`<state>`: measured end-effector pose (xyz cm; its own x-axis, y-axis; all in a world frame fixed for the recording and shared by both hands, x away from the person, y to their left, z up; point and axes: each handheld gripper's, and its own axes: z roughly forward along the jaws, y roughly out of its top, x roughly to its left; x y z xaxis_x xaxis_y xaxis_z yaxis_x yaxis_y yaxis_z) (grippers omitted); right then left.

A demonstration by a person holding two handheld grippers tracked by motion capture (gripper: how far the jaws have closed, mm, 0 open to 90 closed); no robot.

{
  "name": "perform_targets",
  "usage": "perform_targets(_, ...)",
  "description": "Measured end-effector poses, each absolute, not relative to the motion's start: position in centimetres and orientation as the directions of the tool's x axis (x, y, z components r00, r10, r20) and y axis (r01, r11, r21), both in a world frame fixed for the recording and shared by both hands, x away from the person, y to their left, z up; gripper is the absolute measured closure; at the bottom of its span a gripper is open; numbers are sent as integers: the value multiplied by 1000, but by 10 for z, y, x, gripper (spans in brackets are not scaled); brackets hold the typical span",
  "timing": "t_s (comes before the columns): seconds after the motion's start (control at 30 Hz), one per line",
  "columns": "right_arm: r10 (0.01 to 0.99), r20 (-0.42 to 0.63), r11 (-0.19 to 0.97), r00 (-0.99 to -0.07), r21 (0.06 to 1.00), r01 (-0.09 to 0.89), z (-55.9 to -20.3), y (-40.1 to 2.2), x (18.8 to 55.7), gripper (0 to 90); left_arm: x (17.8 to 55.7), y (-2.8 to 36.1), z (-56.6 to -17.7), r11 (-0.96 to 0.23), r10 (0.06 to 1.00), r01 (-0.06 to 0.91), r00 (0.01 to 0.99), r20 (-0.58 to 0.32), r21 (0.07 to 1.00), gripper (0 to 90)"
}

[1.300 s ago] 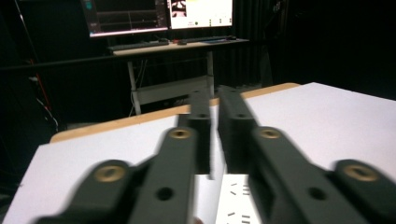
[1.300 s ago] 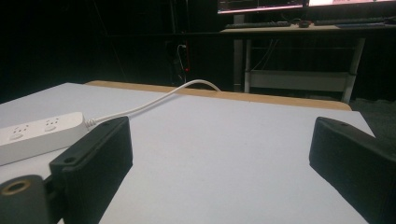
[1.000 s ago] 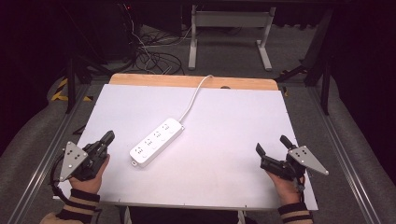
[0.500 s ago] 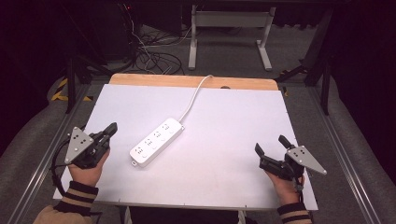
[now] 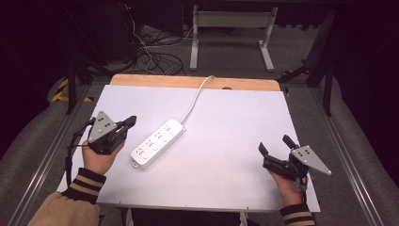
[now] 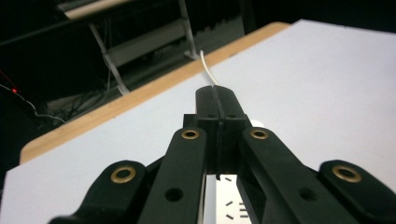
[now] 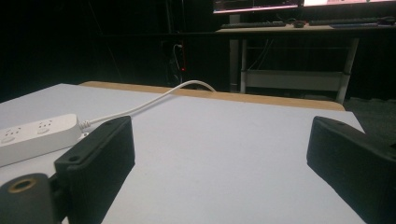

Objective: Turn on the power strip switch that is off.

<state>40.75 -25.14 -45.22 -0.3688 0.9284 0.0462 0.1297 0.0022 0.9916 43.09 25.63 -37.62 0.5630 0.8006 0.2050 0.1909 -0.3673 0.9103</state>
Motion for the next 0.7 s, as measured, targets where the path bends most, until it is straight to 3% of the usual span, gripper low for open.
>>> perform_targets(0.5,924,38,11,-381,992,125,-452,-249,410,81,471,189,-386,-584,692,270,659,296,765,900)
perform_targets(0.7,923,38,10,-384,992,123,-452,-250,410,81,495,162,-400,-669,647,330,699,303,666,900)
